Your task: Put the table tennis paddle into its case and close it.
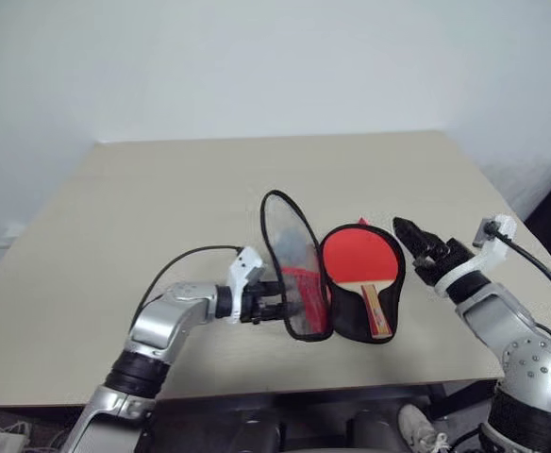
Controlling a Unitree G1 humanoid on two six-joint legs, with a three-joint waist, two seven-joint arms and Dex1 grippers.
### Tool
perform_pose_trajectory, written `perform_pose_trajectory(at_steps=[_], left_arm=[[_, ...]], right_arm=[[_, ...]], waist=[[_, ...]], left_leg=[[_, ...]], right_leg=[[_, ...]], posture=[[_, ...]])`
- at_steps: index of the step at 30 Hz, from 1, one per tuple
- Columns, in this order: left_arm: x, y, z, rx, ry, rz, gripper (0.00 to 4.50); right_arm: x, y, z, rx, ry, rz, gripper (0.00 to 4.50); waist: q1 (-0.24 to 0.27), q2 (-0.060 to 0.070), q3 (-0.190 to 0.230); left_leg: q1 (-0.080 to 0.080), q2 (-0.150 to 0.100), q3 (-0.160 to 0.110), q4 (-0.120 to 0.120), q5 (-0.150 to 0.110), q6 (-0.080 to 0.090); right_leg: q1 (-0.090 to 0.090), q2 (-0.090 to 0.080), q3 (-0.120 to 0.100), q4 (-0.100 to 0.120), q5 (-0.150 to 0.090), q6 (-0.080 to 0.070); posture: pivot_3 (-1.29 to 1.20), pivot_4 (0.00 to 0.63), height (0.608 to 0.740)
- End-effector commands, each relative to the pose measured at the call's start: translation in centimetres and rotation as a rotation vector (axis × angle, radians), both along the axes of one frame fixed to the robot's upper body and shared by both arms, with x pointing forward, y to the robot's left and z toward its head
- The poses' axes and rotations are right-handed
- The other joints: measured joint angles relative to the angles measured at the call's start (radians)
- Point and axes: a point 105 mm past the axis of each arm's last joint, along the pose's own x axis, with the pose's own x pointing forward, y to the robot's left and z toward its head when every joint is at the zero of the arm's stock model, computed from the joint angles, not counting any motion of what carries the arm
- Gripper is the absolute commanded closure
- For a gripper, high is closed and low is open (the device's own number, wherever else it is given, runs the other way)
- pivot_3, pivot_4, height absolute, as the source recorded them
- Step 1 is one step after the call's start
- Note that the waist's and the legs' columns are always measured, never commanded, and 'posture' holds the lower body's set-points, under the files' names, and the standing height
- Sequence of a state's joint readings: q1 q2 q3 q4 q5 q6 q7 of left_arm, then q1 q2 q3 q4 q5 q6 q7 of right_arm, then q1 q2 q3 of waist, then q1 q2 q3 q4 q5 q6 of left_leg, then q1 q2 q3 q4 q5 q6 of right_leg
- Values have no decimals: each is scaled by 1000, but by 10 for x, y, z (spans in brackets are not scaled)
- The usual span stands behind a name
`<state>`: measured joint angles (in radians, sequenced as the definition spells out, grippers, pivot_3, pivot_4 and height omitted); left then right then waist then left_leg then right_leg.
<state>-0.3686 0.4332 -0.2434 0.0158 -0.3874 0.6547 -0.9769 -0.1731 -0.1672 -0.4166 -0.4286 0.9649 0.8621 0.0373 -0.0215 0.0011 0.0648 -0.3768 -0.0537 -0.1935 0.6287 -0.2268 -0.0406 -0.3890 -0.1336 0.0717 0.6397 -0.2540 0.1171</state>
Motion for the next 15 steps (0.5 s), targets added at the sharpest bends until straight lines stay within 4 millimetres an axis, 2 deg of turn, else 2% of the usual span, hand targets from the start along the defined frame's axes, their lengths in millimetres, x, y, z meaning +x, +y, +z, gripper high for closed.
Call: perform_pose_trajectory(at_steps=[1, 2, 5, 7, 11, 15], left_arm=[[2, -21, 14, -28, -58, -60, 1069], [3, -24, 15, -32, -62, -64, 1069], [8, -52, 19, -80, -53, -68, 1069], [9, -60, 20, -103, -28, -54, 1069], [12, -58, 26, -152, 19, -7, 1069], [20, -38, 28, -148, 83, 86, 1069]], right_arm=[[5, -2, 13, -3, -69, -24, 31], [6, -2, 13, 3, -72, -33, 31], [17, -23, 24, 69, -124, -165, 31], [25, -37, 23, 87, -116, -273, 31], [28, -37, 18, 71, -111, -317, 31], [27, -29, 6, 19, -85, -310, 31]], waist=[[-1, 0, 0], [-3, 0, 0], [-3, 1, 0], [-3, 1, 0], [-5, 1, 0], [-10, 2, 0]], left_leg=[[0, 0, 0, 0, 0, 0], [0, 0, 0, 0, 0, 0], [1, 0, 1, 0, 0, 0], [1, 0, 1, 1, 0, 0], [1, 0, 0, -1, 0, 0], [1, 0, 0, 0, 0, 0]], right_leg=[[0, 0, 0, 0, 0, 0], [0, 0, 0, 0, 0, 0], [0, 0, 1, 0, 0, 0], [0, 0, 1, 0, 0, 0], [0, 0, 1, 0, 0, 0], [0, 1, 1, 1, 0, 0]], posture=[[0, 0, 740], [0, 0, 740], [0, 0, 740], [0, 0, 740], [0, 0, 740], [0, 0, 740]])
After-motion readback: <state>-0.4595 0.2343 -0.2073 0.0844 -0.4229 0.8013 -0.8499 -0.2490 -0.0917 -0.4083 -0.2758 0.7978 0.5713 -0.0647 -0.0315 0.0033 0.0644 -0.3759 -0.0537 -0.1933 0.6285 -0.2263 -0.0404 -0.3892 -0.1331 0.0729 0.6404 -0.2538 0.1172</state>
